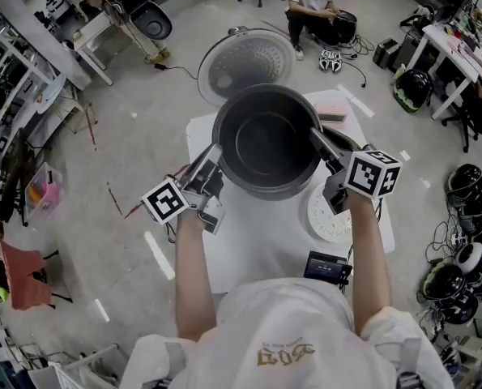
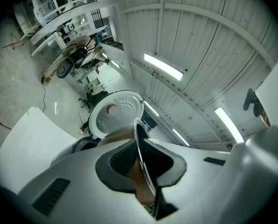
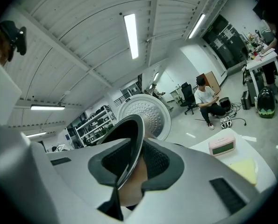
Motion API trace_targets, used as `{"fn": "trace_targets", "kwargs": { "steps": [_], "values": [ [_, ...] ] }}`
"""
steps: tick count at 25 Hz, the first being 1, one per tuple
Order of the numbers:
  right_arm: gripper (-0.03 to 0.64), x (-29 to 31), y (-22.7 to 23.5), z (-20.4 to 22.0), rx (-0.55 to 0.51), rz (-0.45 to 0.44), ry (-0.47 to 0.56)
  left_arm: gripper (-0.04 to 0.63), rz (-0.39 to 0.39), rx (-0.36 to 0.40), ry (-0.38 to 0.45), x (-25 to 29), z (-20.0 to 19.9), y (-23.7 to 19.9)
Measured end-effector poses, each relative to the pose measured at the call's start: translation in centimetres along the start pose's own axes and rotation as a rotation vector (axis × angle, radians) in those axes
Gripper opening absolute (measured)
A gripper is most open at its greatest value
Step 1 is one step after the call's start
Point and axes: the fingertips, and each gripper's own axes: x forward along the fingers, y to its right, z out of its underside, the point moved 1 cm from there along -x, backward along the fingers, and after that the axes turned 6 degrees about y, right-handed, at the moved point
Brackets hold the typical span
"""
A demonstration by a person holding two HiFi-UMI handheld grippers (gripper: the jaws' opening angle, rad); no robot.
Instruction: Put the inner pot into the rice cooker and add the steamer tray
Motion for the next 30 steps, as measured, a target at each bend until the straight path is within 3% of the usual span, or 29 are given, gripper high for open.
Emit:
{"fn": "trace_targets", "kwargs": {
  "steps": [5,8,12,16,23,30],
  "values": [
    [0.089,0.6,1.5,1.0,0.023,0.010,-0.020,0.055,-0.009,-0.033,0.001,0.5,0.7,-1.3],
    [0.089,1.2,2.3,2.0,0.039,0.023,-0.042,0.055,-0.022,-0.004,-0.002,0.5,0.8,-2.5],
    [0.086,2.0,4.3,2.4,0.069,0.029,-0.071,0.055,-0.048,-0.060,0.004,2.0,1.7,-3.3],
    [0.084,2.5,6.6,2.5,0.097,0.039,-0.099,0.054,-0.098,0.009,-0.019,3.4,2.4,-4.9],
    [0.081,3.6,6.9,5.8,0.128,0.075,-0.138,0.052,-0.169,0.035,-0.060,1.7,2.6,-8.0],
    [0.083,4.8,10.5,6.0,0.126,0.106,-0.195,0.052,-0.235,0.029,-0.101,4.4,3.9,-10.3]
  ]
}}
